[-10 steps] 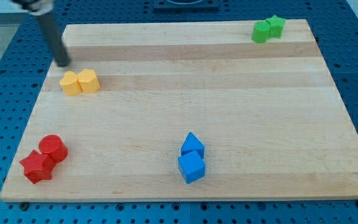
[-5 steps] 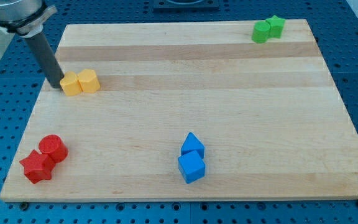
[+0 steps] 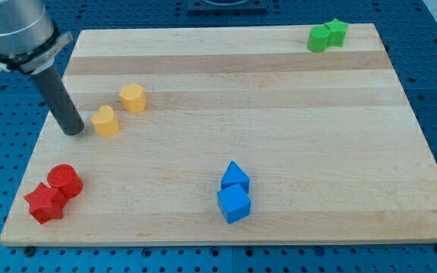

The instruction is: Move the yellow heart to the right side of the yellow hexagon

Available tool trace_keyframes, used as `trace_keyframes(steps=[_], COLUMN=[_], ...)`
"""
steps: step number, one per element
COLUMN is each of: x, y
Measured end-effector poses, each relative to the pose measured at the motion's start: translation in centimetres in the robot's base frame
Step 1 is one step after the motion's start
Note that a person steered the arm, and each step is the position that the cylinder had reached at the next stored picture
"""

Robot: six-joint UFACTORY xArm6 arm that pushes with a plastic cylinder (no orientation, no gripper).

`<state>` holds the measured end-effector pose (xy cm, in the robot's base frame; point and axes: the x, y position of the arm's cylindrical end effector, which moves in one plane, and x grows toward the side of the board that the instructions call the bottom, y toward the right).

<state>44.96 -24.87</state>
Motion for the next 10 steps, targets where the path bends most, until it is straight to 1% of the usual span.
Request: trace_keyframes(steps=[1,2,4,5,6,8,10], x=[-0.2,-2.0,-4.7,-4.6,-3.0,-2.2,1.1], y=[2.1,5.7,15.0,16.7,14.3,10.0,11.1])
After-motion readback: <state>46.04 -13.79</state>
